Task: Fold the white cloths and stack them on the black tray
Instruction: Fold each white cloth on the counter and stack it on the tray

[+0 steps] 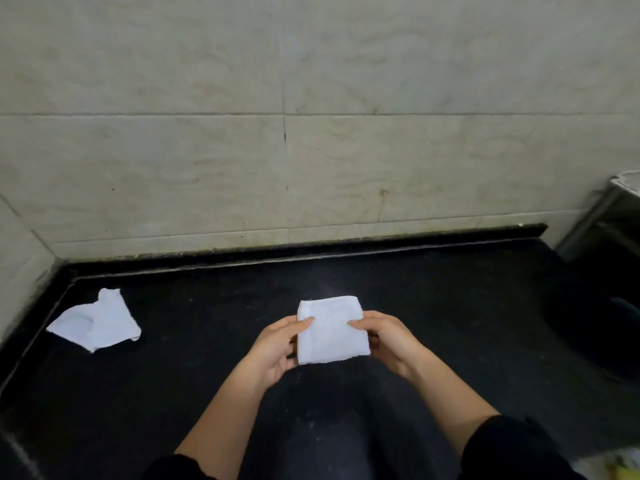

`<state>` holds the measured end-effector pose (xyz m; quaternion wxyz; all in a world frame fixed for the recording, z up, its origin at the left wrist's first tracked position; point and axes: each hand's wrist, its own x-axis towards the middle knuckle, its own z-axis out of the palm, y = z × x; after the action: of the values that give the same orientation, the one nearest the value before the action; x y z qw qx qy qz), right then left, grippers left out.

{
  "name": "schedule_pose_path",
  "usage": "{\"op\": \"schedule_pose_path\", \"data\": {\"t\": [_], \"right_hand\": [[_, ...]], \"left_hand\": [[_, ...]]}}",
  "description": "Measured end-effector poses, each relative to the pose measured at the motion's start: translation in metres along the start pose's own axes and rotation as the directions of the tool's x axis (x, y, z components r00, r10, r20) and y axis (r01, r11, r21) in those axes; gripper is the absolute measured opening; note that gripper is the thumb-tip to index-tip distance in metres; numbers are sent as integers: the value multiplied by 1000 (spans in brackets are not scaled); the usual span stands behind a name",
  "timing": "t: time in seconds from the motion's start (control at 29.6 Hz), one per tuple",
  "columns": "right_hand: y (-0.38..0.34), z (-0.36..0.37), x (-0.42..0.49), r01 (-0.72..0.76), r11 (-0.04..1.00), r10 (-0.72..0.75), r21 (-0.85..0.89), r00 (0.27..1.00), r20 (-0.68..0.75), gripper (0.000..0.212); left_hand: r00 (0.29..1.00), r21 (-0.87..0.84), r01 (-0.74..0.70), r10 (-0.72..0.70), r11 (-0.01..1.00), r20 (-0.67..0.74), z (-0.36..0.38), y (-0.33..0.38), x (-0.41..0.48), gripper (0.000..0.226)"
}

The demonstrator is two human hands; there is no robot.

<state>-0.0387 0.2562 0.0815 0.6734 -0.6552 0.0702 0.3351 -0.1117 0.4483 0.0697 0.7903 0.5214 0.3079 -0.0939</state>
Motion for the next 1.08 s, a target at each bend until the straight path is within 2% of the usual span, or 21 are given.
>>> {"op": "schedule_pose_path", "data": {"t": [0.17,0.34,0.64,0.91,1.08], "right_hand": [[32,-42,-32,-20,993,40,120,985,-166,25],[42,-77,-58,-22,983,68,183,966,-249,18],[17,-196,-105,116,974,-30,196,919,-393,19],[15,-323,-145,103,969,14,226,887,-462,13],[-8,-408,-168,153,970,-39,188,864,-503,14]], "left_hand": [[990,137,94,-107,986,93,39,-25,4,22],[973,206,130,-165,970,160,73,-38,9,18],[925,305,43,-153,952,347,206,-39,10,21],[912,357,1,-147,934,382,346,-80,2,26],[894,360,-35,-132,932,429,439,-86,1,27]]}}
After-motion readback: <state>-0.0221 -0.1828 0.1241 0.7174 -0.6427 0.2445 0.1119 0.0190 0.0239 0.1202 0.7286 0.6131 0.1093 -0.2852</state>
